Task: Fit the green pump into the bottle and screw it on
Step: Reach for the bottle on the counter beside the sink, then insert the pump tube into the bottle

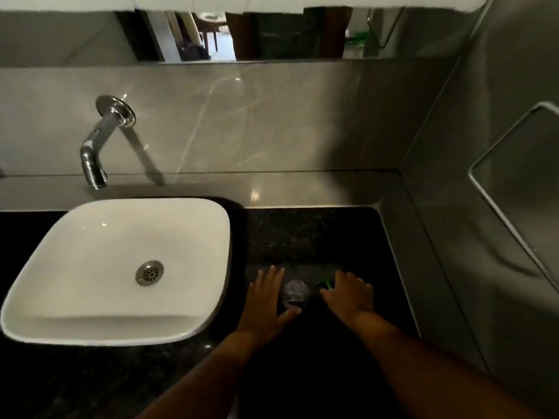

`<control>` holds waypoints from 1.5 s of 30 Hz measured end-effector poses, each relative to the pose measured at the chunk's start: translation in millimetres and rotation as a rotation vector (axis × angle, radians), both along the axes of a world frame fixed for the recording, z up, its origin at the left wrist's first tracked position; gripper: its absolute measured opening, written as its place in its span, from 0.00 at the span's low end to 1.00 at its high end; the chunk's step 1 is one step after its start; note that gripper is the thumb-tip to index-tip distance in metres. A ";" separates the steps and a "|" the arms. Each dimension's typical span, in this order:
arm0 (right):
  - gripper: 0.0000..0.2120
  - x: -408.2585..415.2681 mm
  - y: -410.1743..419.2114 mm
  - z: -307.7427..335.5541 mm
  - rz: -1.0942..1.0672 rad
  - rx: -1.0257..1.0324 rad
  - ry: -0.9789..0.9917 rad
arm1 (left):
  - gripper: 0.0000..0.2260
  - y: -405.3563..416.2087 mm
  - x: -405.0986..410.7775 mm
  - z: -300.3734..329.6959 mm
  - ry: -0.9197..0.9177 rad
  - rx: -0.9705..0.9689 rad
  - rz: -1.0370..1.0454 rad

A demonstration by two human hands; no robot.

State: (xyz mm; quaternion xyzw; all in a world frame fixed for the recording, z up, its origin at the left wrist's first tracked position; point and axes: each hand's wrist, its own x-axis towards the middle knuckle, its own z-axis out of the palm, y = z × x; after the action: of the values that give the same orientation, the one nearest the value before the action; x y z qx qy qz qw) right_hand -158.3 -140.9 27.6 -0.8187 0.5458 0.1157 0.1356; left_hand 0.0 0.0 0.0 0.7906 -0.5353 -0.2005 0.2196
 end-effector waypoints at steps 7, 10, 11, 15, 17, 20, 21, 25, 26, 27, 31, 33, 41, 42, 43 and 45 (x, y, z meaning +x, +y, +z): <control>0.16 -1.5 -10.2 -15.2 -0.061 0.108 -0.025 | 0.32 -23.4 10.4 -6.6 0.169 -0.005 -0.003; 0.15 -2.1 -16.9 -14.4 -0.077 0.115 -0.098 | 0.34 -24.3 18.4 -7.1 0.162 0.039 -0.028; 0.14 0.3 -20.1 -11.4 -0.097 0.120 -0.164 | 0.34 -23.9 20.1 -7.1 0.161 0.061 -0.037; 0.10 28.7 -39.6 25.1 -0.227 0.174 -0.700 | 0.31 -21.4 20.0 -12.0 0.259 0.058 0.010; 0.07 48.0 -52.3 51.4 -0.263 0.168 -0.989 | 0.29 -21.1 19.2 -13.6 0.328 0.040 0.055; 0.05 69.1 -67.0 88.2 -0.282 0.171 -1.302 | 0.26 -20.7 18.7 -12.8 0.352 0.035 0.063; 0.06 73.3 -69.3 95.7 -0.246 0.166 -1.360 | 0.25 -20.5 18.8 -12.2 0.353 0.038 0.060; 0.05 81.4 -64.6 102.4 -0.062 0.121 -1.349 | 0.28 -21.9 19.5 -10.2 0.323 0.067 0.049; 0.06 81.3 -61.5 97.7 -0.035 0.102 -1.316 | 0.29 -22.5 20.1 -9.1 0.321 0.077 0.053; 0.06 80.8 -58.4 91.3 -0.017 0.086 -1.284 | 0.31 -23.3 20.7 -8.2 0.318 0.089 0.052; 0.06 75.2 -45.1 69.6 -0.024 0.084 -1.242 | 0.35 -24.0 23.4 -5.0 0.278 0.133 -0.002; 0.07 74.7 -40.7 68.3 -0.032 0.076 -1.247 | 0.36 -22.6 24.2 -4.6 0.283 0.141 -0.010; 0.05 83.0 -44.4 100.0 -0.076 0.015 -1.354 | 0.32 -17.5 19.5 -4.7 0.262 0.119 -0.002; 0.05 83.0 -40.9 96.1 -0.065 0.008 -1.335 | 0.32 -17.3 18.9 -4.9 0.262 0.124 -0.005; 0.05 82.0 -36.5 89.5 -0.056 0.013 -1.308 | 0.33 -17.2 18.7 -5.2 0.259 0.125 -0.006; 0.06 77.6 -24.8 73.4 -0.036 0.041 -1.236 | 0.33 -16.8 18.8 -6.0 0.249 0.122 -0.011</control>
State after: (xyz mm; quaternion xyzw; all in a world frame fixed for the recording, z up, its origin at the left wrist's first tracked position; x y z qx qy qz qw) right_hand -80.7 -165.7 101.1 -0.7221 0.3775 -0.3720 0.4445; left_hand 18.8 -16.8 -6.0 0.7685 -0.4951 -0.3305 0.2345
